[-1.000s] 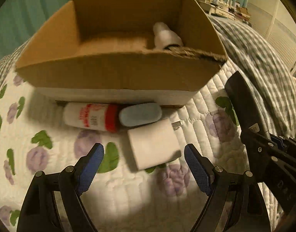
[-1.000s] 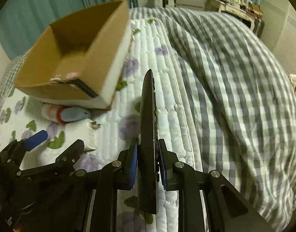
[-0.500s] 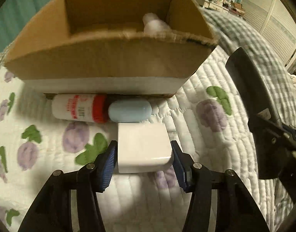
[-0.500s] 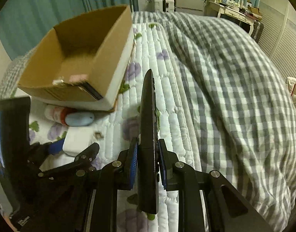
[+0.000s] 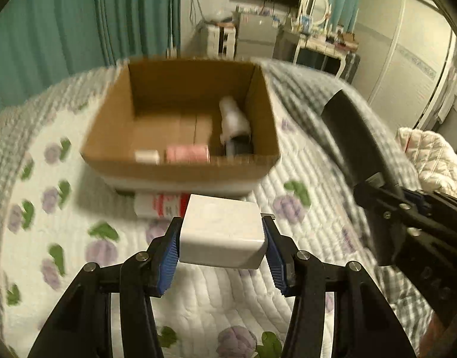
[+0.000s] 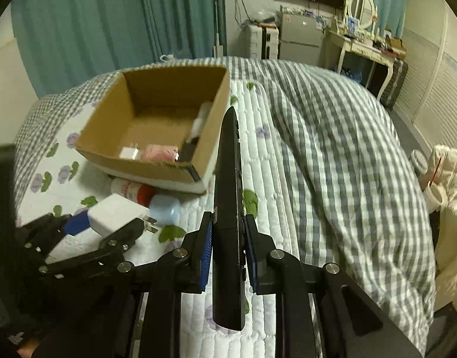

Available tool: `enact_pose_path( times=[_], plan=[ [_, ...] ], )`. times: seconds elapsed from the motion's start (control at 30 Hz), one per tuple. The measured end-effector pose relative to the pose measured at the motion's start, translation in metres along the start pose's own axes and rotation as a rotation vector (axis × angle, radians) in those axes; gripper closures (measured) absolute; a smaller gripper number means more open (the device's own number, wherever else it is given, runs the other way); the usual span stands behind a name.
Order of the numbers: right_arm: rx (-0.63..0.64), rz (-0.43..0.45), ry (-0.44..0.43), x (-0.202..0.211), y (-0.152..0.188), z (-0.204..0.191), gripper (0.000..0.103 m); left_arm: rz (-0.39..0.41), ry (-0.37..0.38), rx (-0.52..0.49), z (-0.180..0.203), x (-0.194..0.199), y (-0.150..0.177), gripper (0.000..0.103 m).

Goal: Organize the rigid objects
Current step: 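Place the remote and charger block into the box and release both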

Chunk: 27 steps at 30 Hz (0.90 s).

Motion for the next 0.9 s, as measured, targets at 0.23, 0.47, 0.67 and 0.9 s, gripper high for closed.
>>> enact_pose_path(
  times=[0.23, 0.47, 0.67, 0.9],
  plan=[
    [0.024, 0.101, -0.035, 0.017, -0.056, -0.013, 0.084, 0.136, -0.032, -0.008, -0.022, 0.036, -0.055, 0.05],
    [0.066, 0.144, -0.07, -0.003, -0.112, -0.03, 0.084, 0.217, -0.092, -0.044, -0.046, 0.023, -0.109, 0.05],
    [0.121, 0.117, -0.09, -0.057, -0.133, -0.049, 0.085, 0.209, -0.097, -0.061, -0.059, -0.018, -0.127, 0.05],
    [0.158, 0.033, -0.087, -0.135, -0.12, -0.062, 0.085, 0.137, -0.108, -0.077, -0.076, -0.082, -0.117, 0.05]
  ],
)
Point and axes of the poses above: each gripper's, at about its wrist camera, not at the fingertips, and x roughly against the way its jaws point, z to its right, y to its underside, the point moved 1 cm from there along -x, roughly the way its jaws point, and after that the axes turned 8 degrees about z, right-handed, at the moved point
